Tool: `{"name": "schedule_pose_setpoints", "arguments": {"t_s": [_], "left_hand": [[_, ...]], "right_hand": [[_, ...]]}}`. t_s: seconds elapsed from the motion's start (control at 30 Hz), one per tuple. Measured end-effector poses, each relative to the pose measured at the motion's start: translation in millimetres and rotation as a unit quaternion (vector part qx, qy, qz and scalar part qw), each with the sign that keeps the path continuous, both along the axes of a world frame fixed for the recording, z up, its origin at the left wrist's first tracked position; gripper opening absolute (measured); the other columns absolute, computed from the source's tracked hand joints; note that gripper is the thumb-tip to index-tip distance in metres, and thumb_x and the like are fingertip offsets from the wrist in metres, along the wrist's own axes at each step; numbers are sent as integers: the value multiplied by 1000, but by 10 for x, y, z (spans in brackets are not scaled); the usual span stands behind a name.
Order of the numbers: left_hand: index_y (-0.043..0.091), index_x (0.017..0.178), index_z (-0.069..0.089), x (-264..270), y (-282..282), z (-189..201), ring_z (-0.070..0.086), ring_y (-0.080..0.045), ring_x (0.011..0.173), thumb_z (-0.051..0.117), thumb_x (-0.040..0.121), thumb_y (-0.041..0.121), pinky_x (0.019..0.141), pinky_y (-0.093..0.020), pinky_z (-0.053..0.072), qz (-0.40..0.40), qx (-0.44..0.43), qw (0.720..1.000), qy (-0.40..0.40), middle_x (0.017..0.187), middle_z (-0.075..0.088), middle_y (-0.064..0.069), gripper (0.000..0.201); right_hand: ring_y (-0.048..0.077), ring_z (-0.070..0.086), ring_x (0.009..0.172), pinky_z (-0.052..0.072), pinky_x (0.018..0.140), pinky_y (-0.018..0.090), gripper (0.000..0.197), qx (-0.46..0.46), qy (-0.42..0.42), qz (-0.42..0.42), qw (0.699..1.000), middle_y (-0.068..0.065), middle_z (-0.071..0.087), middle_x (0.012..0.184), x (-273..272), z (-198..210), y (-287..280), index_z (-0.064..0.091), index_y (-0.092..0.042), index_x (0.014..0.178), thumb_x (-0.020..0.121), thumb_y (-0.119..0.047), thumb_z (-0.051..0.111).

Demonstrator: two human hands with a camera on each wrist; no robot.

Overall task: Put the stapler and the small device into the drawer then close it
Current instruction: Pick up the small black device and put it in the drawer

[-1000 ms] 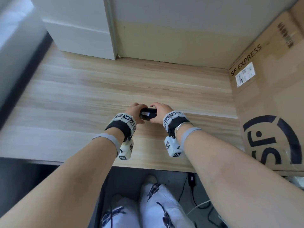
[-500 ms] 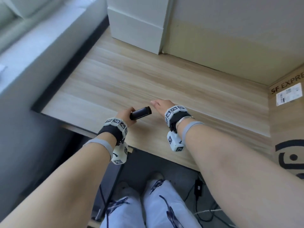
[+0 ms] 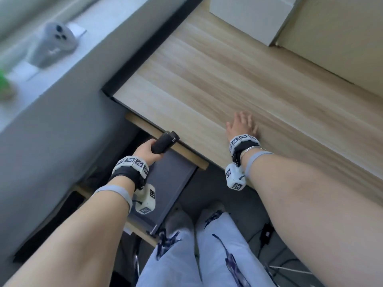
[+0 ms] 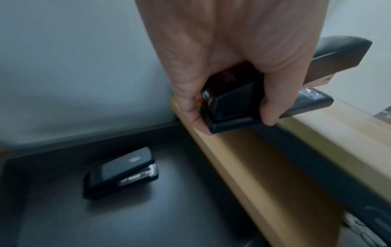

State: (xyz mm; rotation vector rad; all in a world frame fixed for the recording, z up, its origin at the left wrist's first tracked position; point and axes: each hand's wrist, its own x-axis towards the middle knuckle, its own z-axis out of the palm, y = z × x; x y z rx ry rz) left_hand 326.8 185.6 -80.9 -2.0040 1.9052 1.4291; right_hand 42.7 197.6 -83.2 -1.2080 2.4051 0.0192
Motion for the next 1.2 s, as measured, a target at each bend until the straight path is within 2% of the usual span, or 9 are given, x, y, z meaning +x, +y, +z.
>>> {"name": "schedule_pose_setpoints", "arguments": {"t_s": [0.1,0.2,0.27,0.37,0.5,0.67,0.97,1.1,1.2], "left_hand": [[20,94,51,197,181,-288,56,-23,83,66,77,14,69,-23,37,13,28,999,-21,89,58,-6,23],[13,107,59,262,314,-624,62,-29,98,64,78,18,79,-28,43,28,56,995,-75,92,59,-7,30],[9,110,60,245,351,-839,62,-32,105,62,78,17,88,-32,46,34,60,992,-109,103,65,-12,33],[11,115,60,210,395,-1128,52,-37,116,62,79,22,100,-36,42,35,62,985,-160,125,55,-15,38],[14,115,58,232,455,-1456,43,-37,117,61,80,24,103,-41,40,33,82,974,-206,130,49,-10,36],[9,124,56,240,485,-1807,46,-39,118,61,81,20,101,-40,40,14,112,970,-215,131,48,-14,44],[4,126,55,233,525,-2206,50,-40,120,67,80,23,103,-38,40,18,127,966,-223,130,49,-19,51],[2,125,53,223,534,-2315,49,-42,119,69,78,15,103,-40,41,39,110,972,-204,129,48,-22,51],[7,126,49,210,560,-2356,49,-45,118,68,76,5,103,-41,41,66,92,978,-175,128,47,-25,54]], "right_hand": [[20,0,152,3,119,53,60,-5,25,-23,999,-8,4,164,106,-183,41,14,-25,154,98,-37,33],[17,-3,152,1,119,55,60,-23,50,-36,998,-12,-1,163,159,-322,88,6,-29,154,98,-39,28],[16,-1,152,1,118,55,61,-39,73,-38,996,-13,0,163,161,-390,116,6,-30,154,98,-40,27],[15,1,152,0,118,54,61,-59,99,-34,993,-13,3,163,143,-443,141,7,-31,154,97,-42,27],[16,6,152,3,119,54,61,-81,118,-29,989,-12,8,163,144,-495,160,11,-31,153,96,-43,29],[16,8,152,5,119,53,61,-98,133,-28,986,-11,10,163,137,-534,166,14,-31,153,96,-44,30],[16,8,151,6,120,51,61,-106,146,-25,983,-11,11,163,125,-554,166,15,-32,153,95,-45,29],[16,8,151,6,120,50,61,-108,152,-22,982,-11,11,163,123,-563,175,15,-32,153,95,-45,30],[16,8,151,6,120,50,61,-110,154,-24,982,-11,11,163,125,-562,180,16,-32,152,95,-44,30]]}}
